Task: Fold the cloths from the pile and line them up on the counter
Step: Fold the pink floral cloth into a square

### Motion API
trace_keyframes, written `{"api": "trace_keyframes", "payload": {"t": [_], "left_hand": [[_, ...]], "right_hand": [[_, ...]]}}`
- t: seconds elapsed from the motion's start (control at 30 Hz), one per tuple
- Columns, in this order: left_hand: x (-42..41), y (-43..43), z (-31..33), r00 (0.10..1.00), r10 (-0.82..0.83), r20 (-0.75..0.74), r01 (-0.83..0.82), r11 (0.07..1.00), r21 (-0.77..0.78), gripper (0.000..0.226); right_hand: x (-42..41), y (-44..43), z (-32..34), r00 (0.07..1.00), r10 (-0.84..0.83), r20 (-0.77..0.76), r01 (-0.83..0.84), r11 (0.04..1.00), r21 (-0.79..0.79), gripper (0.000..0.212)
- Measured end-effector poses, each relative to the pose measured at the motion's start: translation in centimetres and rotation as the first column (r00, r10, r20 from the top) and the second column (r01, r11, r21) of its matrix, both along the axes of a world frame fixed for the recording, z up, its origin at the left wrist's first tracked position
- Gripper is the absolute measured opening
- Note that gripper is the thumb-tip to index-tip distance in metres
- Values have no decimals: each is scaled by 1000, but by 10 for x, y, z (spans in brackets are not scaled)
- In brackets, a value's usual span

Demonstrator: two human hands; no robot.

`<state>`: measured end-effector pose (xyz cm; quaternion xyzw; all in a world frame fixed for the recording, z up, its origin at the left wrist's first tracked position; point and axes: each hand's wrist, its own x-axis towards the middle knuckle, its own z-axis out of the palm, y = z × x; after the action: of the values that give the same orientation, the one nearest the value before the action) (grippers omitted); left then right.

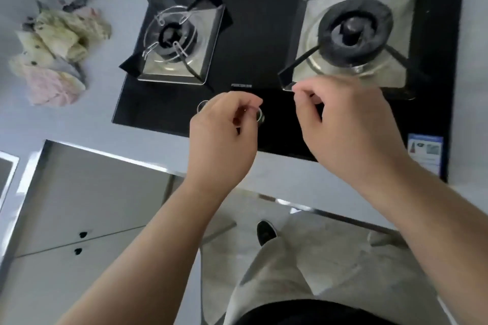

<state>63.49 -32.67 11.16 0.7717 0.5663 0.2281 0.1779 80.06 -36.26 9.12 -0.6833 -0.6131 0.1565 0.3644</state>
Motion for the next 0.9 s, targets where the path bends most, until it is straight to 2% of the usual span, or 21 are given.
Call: {"api": "trace_keyframes", "payload": {"t": [0.13, 0.23, 0.47, 0.7, 0.9], "left_hand": [[-108, 14, 29, 997, 58, 51, -59, 998, 14, 17], [-168, 25, 43, 989, 105, 105, -107, 994, 15, 18], [-252, 51, 44, 953, 260, 156, -258, 965, -35, 17], [-335, 92, 51, 940, 338, 43, -337, 941, -37, 17], [-433, 178, 41, 930, 363, -60, -364, 931, -1, 17]], "right_hand": [[-94, 22, 31, 999, 39, 8, -39, 999, -2, 19], [-157, 40, 53, 989, 123, 76, -122, 992, -27, 17], [-252, 89, 81, 929, 329, 168, -330, 944, -21, 23], [-340, 154, 84, 875, 450, 177, -446, 893, -64, 22], [-417, 223, 60, 891, 408, 199, -386, 912, -142, 21]]}}
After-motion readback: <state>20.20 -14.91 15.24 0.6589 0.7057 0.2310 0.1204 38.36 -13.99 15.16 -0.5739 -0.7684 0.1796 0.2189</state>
